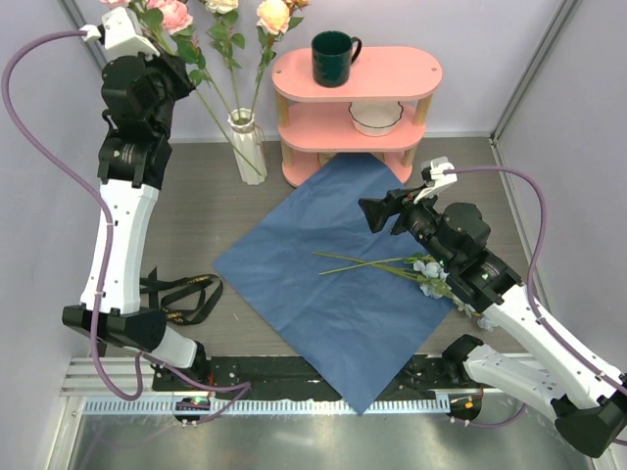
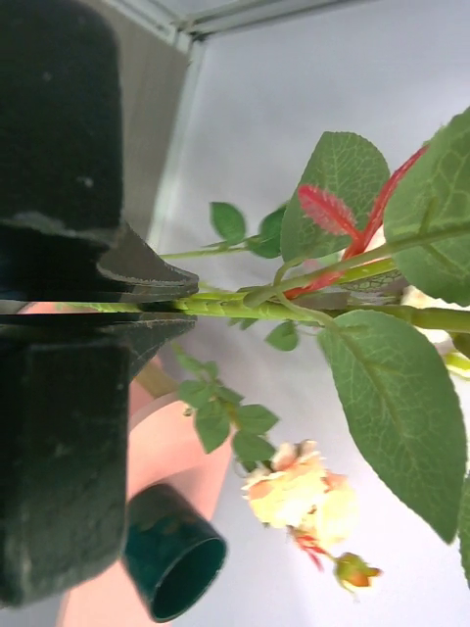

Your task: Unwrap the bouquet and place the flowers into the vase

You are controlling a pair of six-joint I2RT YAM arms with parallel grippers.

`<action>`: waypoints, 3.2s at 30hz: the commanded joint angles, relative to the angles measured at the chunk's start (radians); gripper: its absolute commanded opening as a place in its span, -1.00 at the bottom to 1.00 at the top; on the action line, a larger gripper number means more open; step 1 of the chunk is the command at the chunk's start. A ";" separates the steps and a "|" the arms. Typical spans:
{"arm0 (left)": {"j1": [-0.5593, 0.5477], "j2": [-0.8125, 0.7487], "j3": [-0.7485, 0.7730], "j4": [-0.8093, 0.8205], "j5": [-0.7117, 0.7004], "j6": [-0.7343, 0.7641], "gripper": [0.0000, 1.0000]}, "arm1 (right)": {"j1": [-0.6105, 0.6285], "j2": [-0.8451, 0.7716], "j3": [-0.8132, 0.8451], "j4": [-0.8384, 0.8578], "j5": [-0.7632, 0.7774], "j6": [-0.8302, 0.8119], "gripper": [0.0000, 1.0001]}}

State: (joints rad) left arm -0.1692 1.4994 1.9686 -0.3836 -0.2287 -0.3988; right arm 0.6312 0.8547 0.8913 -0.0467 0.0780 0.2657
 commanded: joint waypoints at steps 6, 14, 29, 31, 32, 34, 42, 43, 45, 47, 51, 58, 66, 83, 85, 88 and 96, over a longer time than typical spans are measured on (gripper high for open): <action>0.007 0.061 0.170 0.216 -0.122 0.169 -0.99 | -0.001 0.007 0.014 0.011 0.040 -0.016 0.56; 0.008 0.139 0.253 0.302 -0.138 0.207 -1.00 | -0.001 0.037 0.031 0.021 0.025 -0.011 0.56; 0.008 0.277 0.323 0.368 -0.120 0.224 -0.99 | 0.001 0.038 0.020 -0.001 0.039 -0.014 0.56; 0.008 0.285 0.317 0.371 -0.121 0.224 -0.99 | 0.001 0.040 0.017 0.002 0.034 -0.010 0.56; 0.008 0.286 0.312 0.373 -0.121 0.221 -0.99 | 0.001 0.041 0.018 0.004 0.032 -0.010 0.56; 0.007 0.288 0.296 0.376 -0.120 0.215 -0.99 | 0.001 0.046 0.018 0.005 0.031 -0.010 0.56; 0.007 0.265 0.124 0.522 -0.060 0.190 -0.99 | 0.001 0.049 0.012 0.005 0.028 -0.006 0.56; 0.008 0.266 0.116 0.526 -0.066 0.190 -1.00 | 0.001 0.046 0.012 0.005 0.028 -0.006 0.56; 0.007 0.262 0.067 0.561 -0.072 0.190 -0.99 | 0.001 0.041 0.008 0.005 0.032 -0.003 0.56; 0.007 0.252 0.026 0.594 -0.072 0.187 -0.99 | 0.001 0.037 0.003 0.004 0.034 -0.003 0.56; 0.007 0.232 -0.101 0.695 -0.064 0.169 -1.00 | 0.001 0.032 0.000 0.001 0.032 0.000 0.55; 0.007 0.268 -0.148 0.683 -0.060 0.144 -0.91 | 0.001 0.018 -0.020 0.001 0.032 0.015 0.55; 0.007 0.289 -0.195 0.617 0.000 0.052 -0.25 | 0.001 0.015 -0.025 -0.001 0.023 0.030 0.55; 0.008 -0.076 -0.631 0.353 0.103 -0.250 0.61 | 0.001 0.079 -0.028 -0.018 0.095 0.162 0.54; 0.008 -0.131 -0.681 0.280 0.135 -0.290 0.61 | 0.001 0.125 -0.020 -0.048 0.185 0.210 0.55; 0.008 -0.175 -0.753 0.238 0.292 -0.380 0.62 | -0.001 0.202 -0.008 -0.093 0.275 0.323 0.55; 0.008 -0.163 -0.899 0.327 0.951 -0.503 0.62 | -0.013 0.403 0.058 -0.292 0.400 0.717 0.45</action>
State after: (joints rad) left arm -0.1635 1.2919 1.0874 -0.0822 0.3283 -0.8364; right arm 0.6262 1.2030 0.8673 -0.2241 0.3653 0.7208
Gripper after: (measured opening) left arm 0.814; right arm 0.739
